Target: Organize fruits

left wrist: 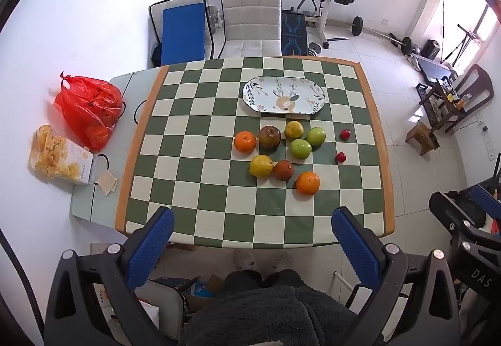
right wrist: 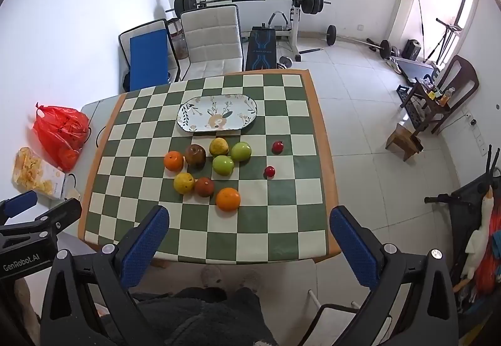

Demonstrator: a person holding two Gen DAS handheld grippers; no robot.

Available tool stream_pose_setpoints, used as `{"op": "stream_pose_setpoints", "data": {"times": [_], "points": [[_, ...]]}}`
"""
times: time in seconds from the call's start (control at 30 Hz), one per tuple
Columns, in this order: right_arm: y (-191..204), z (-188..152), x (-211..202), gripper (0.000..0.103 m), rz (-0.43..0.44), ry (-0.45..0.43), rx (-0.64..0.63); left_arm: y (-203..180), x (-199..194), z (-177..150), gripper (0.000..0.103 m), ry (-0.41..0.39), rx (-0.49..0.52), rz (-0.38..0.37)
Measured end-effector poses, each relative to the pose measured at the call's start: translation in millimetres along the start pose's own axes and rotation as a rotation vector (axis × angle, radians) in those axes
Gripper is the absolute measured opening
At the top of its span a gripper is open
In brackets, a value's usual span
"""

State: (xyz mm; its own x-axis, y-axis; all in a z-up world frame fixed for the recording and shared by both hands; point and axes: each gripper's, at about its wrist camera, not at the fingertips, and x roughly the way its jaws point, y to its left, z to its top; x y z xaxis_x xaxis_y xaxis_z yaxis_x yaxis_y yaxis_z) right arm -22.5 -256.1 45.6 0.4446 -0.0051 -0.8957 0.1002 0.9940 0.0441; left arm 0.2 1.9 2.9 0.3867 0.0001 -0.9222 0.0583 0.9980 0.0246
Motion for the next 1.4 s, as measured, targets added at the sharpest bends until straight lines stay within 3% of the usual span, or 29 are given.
{"op": "stream_pose_setpoints", "data": {"times": [1.4], "points": [[9, 8, -14, 0.103, 0.002, -0.026, -0.002, -2, -5, 8, 0.103, -0.013, -0.005, -0.011]]}}
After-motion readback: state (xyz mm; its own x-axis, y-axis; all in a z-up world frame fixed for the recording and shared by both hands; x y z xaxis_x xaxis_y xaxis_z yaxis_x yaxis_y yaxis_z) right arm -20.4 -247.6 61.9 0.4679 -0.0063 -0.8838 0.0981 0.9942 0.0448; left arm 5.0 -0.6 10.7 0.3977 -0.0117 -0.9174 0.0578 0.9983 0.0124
